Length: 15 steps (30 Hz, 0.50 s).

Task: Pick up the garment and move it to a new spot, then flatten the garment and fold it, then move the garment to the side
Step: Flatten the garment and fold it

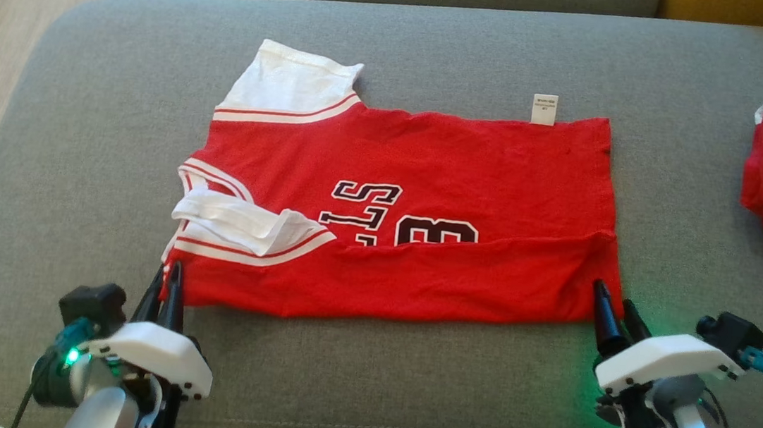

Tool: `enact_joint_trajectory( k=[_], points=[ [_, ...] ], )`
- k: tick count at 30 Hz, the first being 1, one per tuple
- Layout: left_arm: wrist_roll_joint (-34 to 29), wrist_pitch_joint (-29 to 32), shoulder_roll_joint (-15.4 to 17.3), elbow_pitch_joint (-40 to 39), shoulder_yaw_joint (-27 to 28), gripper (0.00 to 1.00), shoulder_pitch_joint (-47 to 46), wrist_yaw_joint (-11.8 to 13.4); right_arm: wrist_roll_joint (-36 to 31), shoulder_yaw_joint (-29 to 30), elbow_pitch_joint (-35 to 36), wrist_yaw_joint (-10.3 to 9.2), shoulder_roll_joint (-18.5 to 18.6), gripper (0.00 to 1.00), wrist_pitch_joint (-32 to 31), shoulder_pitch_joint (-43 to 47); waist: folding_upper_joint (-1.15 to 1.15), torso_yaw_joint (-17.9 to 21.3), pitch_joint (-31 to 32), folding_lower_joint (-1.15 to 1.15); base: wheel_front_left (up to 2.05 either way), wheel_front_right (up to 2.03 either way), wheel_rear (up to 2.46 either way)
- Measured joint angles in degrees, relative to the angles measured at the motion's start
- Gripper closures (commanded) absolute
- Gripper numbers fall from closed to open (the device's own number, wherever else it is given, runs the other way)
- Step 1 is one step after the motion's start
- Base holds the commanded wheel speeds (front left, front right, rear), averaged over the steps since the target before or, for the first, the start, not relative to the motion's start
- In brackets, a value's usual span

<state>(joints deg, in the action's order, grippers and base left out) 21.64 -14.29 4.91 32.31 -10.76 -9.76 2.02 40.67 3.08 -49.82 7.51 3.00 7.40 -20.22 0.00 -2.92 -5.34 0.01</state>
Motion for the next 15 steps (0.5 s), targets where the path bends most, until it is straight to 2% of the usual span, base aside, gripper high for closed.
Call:
enact_joint_trajectory(
  k=[7, 8, 9, 10, 11, 15],
  points=[
    [-0.9, 0.0, -0.2, -1.2, -0.1, 1.0, 1.0, 0.0, 4.4, -6.4, -5.1, 0.0, 0.2, 0.0, 2.1, -3.2, 0.0, -0.9, 0.1, 0.0, 0.0, 0.0, 0.0],
    [-0.9, 0.0, -0.2, -1.2, -0.1, 1.0, 1.0, 0.0, 4.9, -6.9, -5.7, 0.0, 0.2, 0.18, 2.6, -3.5, 0.0, -0.9, 0.1, 0.0, 0.0, 0.0, 0.0],
    [-0.9, 0.0, -0.2, -1.3, -0.1, 1.0, 1.0, 0.0, 5.0, -7.2, -6.4, 0.0, 0.2, 0.6, 3.2, -3.8, 0.0, -0.8, 0.2, 0.0, 0.0, 0.0, 0.0],
    [-0.9, 0.0, -0.2, -1.3, 0.0, 1.0, 1.1, 0.0, 4.9, -7.2, -7.3, 0.0, 0.2, 0.88, 3.8, -4.1, 0.0, -0.8, 0.2, 0.0, 0.0, 0.0, 0.0],
    [-0.9, 0.0, -0.2, -1.3, 0.0, 1.0, 1.1, 0.0, 4.9, -7.2, -8.0, 0.0, 0.2, 1.0, 4.1, -4.3, 0.0, -0.7, 0.3, 0.0, 0.0, 0.0, 0.0],
    [-0.9, 0.0, -0.1, -1.4, 0.3, 1.0, 1.5, 0.1, 5.0, -7.5, -9.6, 0.0, 0.2, 1.0, 4.8, -4.4, 0.0, 0.0, 0.7, 0.0, 0.0, 0.0, 0.0]
  ],
)
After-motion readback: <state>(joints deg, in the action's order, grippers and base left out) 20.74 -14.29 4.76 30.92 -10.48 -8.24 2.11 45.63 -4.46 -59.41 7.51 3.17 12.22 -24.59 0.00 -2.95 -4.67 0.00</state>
